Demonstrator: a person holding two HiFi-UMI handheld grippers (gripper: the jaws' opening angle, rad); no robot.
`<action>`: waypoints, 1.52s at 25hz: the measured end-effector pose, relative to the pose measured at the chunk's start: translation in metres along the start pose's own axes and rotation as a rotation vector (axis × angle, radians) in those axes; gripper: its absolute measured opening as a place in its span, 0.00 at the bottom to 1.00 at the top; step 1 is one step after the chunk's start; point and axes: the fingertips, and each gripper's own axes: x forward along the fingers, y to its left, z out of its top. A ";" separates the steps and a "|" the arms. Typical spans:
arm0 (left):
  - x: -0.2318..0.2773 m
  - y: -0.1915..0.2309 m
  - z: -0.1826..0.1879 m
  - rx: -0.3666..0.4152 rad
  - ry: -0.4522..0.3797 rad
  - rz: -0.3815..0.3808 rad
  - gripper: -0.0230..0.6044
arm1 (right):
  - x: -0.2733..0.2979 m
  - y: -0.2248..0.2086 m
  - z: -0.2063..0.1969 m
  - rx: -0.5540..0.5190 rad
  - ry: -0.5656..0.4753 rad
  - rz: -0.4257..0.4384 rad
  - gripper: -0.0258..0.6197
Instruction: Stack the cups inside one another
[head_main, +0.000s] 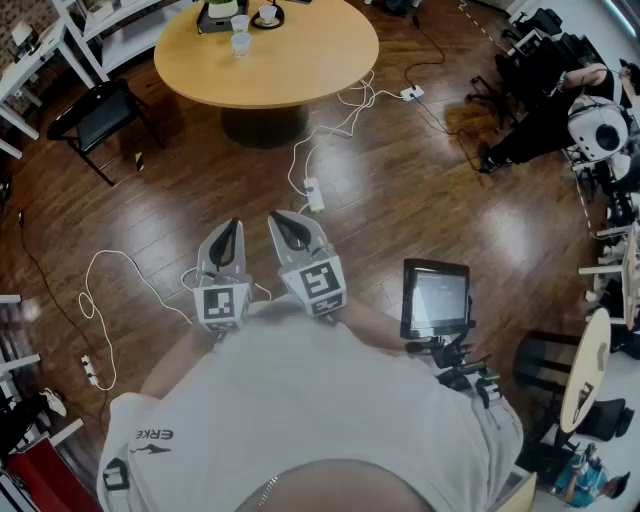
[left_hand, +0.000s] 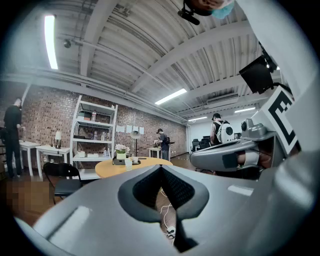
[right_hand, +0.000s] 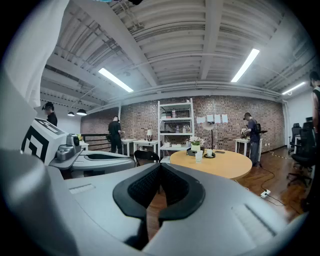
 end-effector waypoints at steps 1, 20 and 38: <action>-0.002 0.004 0.000 0.001 0.001 -0.004 0.04 | 0.002 0.004 0.001 -0.001 0.000 -0.002 0.06; -0.056 0.078 -0.006 -0.018 0.028 -0.059 0.04 | 0.038 0.092 0.006 0.011 0.034 -0.043 0.06; 0.064 0.126 -0.003 0.027 0.028 0.021 0.04 | 0.142 0.010 0.020 0.031 -0.020 0.014 0.06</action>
